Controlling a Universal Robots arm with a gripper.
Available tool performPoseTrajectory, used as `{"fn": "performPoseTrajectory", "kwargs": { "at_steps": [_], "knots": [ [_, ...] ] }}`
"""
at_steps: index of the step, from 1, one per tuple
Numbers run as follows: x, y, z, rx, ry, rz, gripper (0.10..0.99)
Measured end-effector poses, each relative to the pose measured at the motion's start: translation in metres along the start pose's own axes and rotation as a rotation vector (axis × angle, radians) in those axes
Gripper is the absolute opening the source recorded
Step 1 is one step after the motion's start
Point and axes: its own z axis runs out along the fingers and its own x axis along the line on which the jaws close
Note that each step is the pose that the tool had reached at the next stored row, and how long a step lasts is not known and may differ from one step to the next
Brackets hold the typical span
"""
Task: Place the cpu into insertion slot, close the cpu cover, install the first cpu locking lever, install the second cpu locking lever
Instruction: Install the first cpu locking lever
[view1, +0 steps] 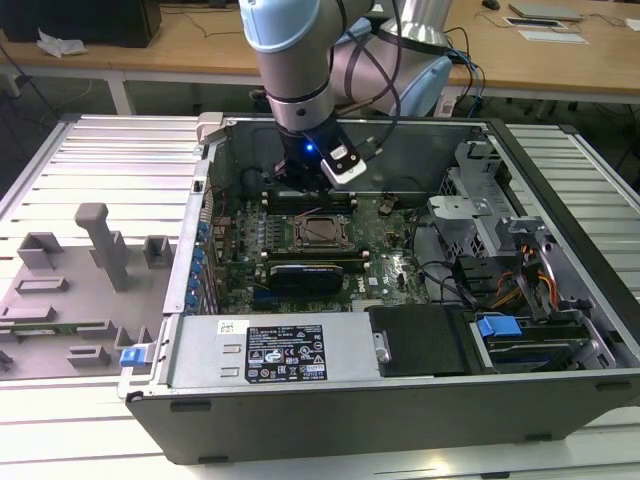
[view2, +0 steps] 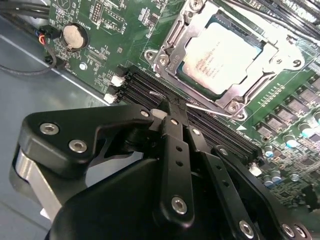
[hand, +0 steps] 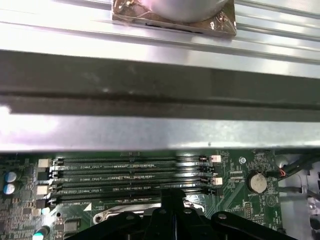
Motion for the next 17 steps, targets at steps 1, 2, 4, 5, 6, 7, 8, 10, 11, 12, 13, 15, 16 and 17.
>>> {"fn": "performPoseTrajectory", "kwargs": {
  "at_steps": [1, 2, 4, 5, 6, 7, 8, 10, 11, 12, 13, 15, 16, 17],
  "knots": [
    [0.0002, 0.0003, 0.0008, 0.002, -0.0018, 0.009, 0.106],
    [0.0003, 0.0005, 0.0014, 0.004, -0.0030, 0.016, 0.106],
    [0.0006, 0.0017, 0.0027, 0.008, -0.0063, 0.034, 0.106],
    [0.0008, 0.0030, 0.0036, 0.011, -0.0087, 0.047, 0.106],
    [0.0009, 0.0036, 0.0040, 0.013, -0.0099, 0.054, 0.106],
    [0.0010, 0.0037, 0.0045, 0.015, -0.0115, 0.062, 0.106],
    [0.0013, 0.0036, 0.0056, 0.017, -0.0133, 0.072, 0.106],
    [0.0020, 0.0031, 0.0084, 0.022, -0.0169, 0.092, 0.106],
    [0.0022, 0.0030, 0.0091, 0.023, -0.0179, 0.097, 0.106],
    [0.0024, 0.0033, 0.0100, 0.026, -0.0195, 0.106, 0.106],
    [0.0025, 0.0038, 0.0104, 0.027, -0.0202, 0.110, 0.106],
    [0.0026, 0.0049, 0.0112, 0.028, -0.0218, 0.118, 0.106],
    [0.0028, 0.0056, 0.0118, 0.030, -0.0230, 0.125, 0.106],
    [0.0030, 0.0066, 0.0126, 0.032, -0.0248, 0.134, 0.106]
  ]
}}
